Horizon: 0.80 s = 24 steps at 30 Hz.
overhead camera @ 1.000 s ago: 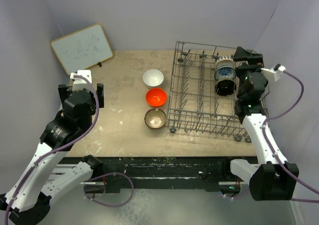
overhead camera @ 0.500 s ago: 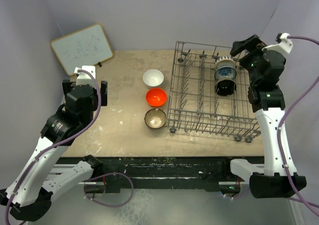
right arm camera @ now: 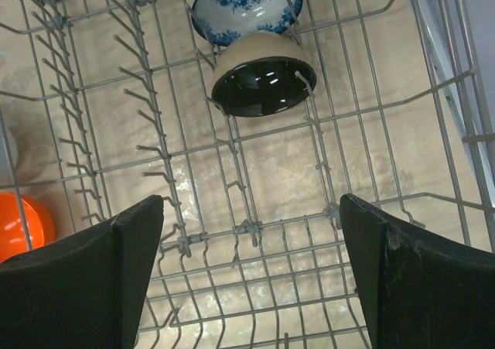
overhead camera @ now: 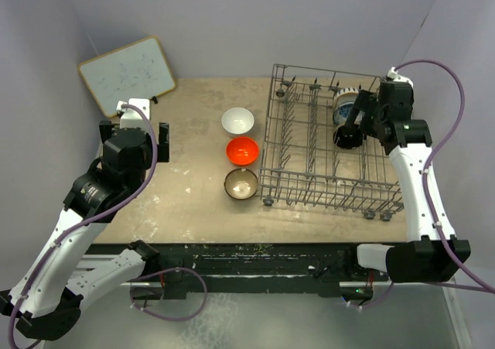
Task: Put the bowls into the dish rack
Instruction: Pick up the bowl from the center of the board.
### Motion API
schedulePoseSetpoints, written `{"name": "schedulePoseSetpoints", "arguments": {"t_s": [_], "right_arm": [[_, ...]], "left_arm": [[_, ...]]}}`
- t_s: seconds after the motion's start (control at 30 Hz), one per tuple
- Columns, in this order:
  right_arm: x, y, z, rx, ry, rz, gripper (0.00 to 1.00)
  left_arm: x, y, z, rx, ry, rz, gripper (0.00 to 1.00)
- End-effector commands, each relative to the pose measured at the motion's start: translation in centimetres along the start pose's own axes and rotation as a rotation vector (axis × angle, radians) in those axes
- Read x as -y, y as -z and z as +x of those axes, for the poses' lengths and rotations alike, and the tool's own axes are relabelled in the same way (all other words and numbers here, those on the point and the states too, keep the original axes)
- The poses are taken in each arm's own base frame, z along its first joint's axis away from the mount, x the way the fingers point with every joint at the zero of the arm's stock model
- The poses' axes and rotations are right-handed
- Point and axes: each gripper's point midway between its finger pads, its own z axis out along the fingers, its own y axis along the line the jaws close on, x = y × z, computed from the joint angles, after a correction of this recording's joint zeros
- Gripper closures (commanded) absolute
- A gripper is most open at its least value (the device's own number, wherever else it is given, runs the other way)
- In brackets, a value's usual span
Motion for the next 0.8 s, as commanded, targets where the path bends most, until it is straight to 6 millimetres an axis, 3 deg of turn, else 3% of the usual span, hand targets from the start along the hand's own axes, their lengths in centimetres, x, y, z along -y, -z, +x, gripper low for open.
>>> {"name": "schedulePoseSetpoints", "arguments": {"t_s": [0.0,0.27,0.5,0.77], "right_arm": [[0.0,0.9,-0.5,0.007,0.038,-0.021,0.04],[-0.7,-1.9,3.0,-0.062,0.039,-0.060,0.05],[-2.1,-4.6,4.3,-0.092,0.070,-0.127,0.12],[0.1,-7.1,6.4,-0.172,0.048,0.032,0.14]], "left_arm": [[0.0,0.4,-1.2,0.036,0.037,0.012,0.01],[0.0,0.1,-0.3,0.024,0.023,0.002,0.01],[-0.3,0.1,-0.3,0.025,0.018,-0.017,0.01],[-0.2,-0.3,0.4,0.011,0.015,-0.028,0.01]]}}
